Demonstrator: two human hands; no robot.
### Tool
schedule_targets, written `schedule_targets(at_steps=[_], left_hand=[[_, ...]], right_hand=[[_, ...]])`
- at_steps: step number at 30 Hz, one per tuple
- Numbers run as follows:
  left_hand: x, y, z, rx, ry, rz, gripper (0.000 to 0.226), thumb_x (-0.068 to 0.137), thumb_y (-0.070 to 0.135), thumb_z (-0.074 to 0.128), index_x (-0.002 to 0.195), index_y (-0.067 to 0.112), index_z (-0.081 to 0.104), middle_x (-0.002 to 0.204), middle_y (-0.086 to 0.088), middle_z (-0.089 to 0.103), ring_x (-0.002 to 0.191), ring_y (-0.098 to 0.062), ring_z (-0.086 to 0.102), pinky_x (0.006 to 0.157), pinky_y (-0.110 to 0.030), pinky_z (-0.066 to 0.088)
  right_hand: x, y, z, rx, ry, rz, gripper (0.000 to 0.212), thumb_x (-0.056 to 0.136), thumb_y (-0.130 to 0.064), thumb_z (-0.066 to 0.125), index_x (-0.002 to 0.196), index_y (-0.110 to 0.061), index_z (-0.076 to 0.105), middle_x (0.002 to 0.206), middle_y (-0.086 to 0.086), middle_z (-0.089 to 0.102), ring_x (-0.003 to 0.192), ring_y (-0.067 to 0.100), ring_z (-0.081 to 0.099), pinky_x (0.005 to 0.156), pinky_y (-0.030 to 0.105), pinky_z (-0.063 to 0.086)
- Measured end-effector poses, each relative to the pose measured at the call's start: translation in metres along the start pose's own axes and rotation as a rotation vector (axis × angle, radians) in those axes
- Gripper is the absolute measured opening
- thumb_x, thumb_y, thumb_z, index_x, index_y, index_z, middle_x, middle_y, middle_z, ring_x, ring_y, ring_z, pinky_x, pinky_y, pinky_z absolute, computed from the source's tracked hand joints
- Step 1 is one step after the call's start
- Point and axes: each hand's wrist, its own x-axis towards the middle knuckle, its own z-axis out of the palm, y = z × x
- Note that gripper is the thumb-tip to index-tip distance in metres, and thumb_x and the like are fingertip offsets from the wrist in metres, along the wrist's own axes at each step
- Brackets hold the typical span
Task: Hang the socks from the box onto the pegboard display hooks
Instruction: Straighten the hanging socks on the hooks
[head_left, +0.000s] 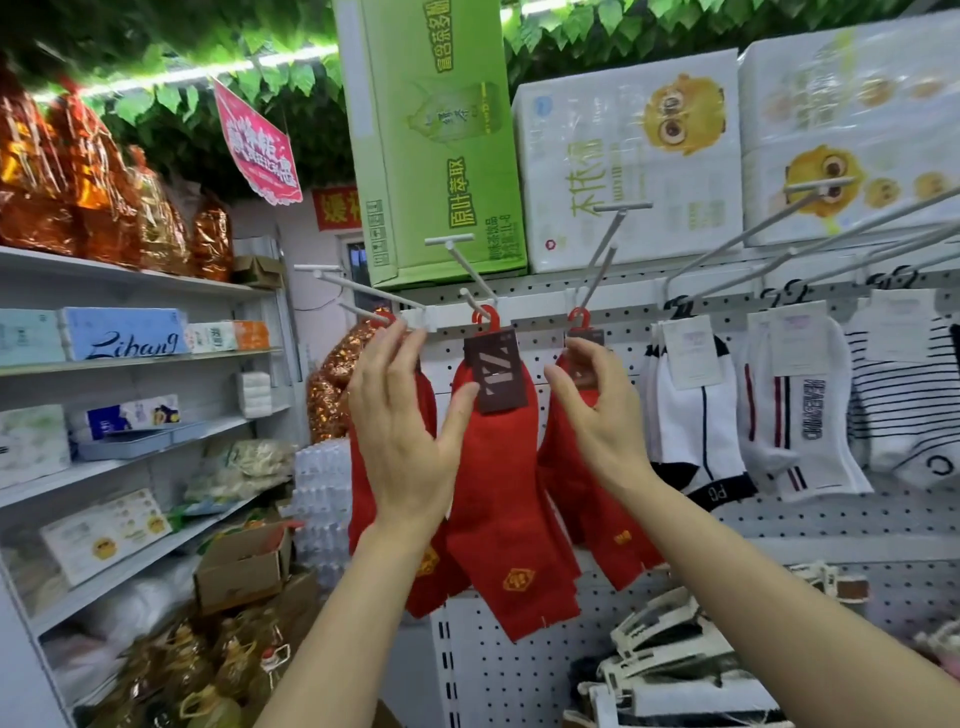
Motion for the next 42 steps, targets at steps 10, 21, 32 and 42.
schedule_targets(at_steps=[10, 21, 32, 42], left_hand=[[-0.026, 0.007, 0.064, 0.108, -0.295, -0.117, 0.078, 0.095, 0.056, 0.041, 0.156, 0.015, 0.018, 0.164, -0.008, 0.009, 0.151, -0.025, 0.011, 0.122, -0.035, 0.008], [-0.018, 0.002, 0.066, -0.051, -0.311, -0.16, 0.083, 0.09, 0.053, 0.053, 0.156, 0.023, 0.014, 0.162, 0.002, 0.01, 0.147, -0.004, 0.009, 0.112, -0.008, 0.003], [-0.015, 0.004, 0.054, -0.073, -0.359, -0.16, 0.083, 0.091, 0.051, 0.051, 0.157, 0.017, 0.014, 0.162, -0.004, 0.016, 0.15, -0.015, 0.014, 0.119, -0.024, 0.01], [-0.019, 0.001, 0.051, -0.085, -0.374, -0.134, 0.079, 0.094, 0.042, 0.058, 0.156, 0.016, 0.017, 0.16, -0.006, 0.02, 0.149, -0.018, 0.018, 0.119, -0.023, 0.009]], right_hand=[[0.027, 0.074, -0.02, -0.216, -0.084, 0.242, 0.067, 0.084, -0.056, 0.059, 0.137, -0.018, 0.044, 0.134, 0.003, 0.054, 0.127, 0.02, 0.048, 0.108, 0.043, 0.04], [0.028, 0.079, -0.015, 0.438, -0.088, 0.496, 0.033, 0.083, -0.023, 0.077, 0.114, -0.014, 0.068, 0.107, 0.005, 0.074, 0.097, 0.021, 0.071, 0.088, 0.039, 0.058], [0.004, 0.023, -0.034, 0.509, -0.043, 0.391, 0.021, 0.086, -0.014, 0.073, 0.107, -0.015, 0.069, 0.099, 0.0, 0.076, 0.091, 0.014, 0.072, 0.078, 0.026, 0.057], [-0.009, -0.004, -0.043, 0.545, -0.014, 0.381, 0.031, 0.086, -0.014, 0.072, 0.116, -0.011, 0.066, 0.109, 0.007, 0.074, 0.102, 0.023, 0.07, 0.088, 0.034, 0.057]])
